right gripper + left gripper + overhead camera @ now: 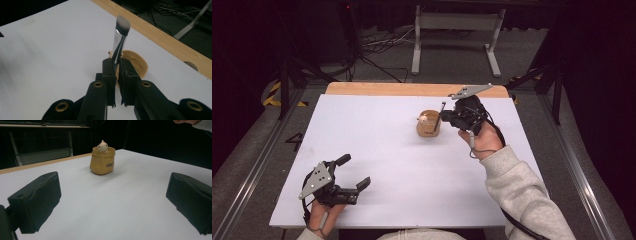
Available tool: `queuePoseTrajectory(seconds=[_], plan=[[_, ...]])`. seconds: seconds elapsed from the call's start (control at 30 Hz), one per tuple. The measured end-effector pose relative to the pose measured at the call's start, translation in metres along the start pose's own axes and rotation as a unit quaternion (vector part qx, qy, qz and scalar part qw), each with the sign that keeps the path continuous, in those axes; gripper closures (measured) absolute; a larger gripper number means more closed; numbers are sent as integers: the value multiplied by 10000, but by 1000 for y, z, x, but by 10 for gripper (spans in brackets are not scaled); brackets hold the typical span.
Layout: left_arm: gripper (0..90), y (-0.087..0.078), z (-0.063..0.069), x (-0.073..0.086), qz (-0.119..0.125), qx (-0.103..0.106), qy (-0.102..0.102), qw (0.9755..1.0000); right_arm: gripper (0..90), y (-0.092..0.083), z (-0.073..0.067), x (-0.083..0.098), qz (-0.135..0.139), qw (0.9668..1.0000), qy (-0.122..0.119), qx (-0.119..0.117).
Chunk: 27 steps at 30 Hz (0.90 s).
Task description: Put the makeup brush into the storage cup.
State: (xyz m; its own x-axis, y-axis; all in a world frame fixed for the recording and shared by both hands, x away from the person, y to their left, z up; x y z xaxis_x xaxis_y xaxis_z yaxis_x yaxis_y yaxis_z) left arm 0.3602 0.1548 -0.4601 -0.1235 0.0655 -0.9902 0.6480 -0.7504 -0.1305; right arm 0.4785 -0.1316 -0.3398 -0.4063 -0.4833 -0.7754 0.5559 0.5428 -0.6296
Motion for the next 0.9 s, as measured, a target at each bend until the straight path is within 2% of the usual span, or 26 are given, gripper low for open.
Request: queuePoseTrajectory(seconds=[0.27, 0.47, 0.9], plan=[[4, 0, 0, 0, -4, 3, 7, 10000, 846, 6, 6, -10, 48, 9999, 58, 75], [4, 0, -1, 0, 2, -12, 17, 10000, 846, 14, 16, -18, 6, 9998, 75, 179], [4, 0, 0, 0, 10, 2, 16, 10000, 846, 28, 32, -25, 3, 9992, 148, 364]])
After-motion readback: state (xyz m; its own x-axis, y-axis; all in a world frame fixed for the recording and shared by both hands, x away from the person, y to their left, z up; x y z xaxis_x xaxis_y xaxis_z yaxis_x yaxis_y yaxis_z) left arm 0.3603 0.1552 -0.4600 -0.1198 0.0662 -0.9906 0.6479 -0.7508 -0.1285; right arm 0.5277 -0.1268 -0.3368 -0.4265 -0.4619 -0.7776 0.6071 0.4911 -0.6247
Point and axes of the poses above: each handheld gripper's, and its own axes: y roughly forward along the jaws, x roughly out of its underside, z roughly to its right, the point moved 8 cm from there along y, roughly forward along the jaws
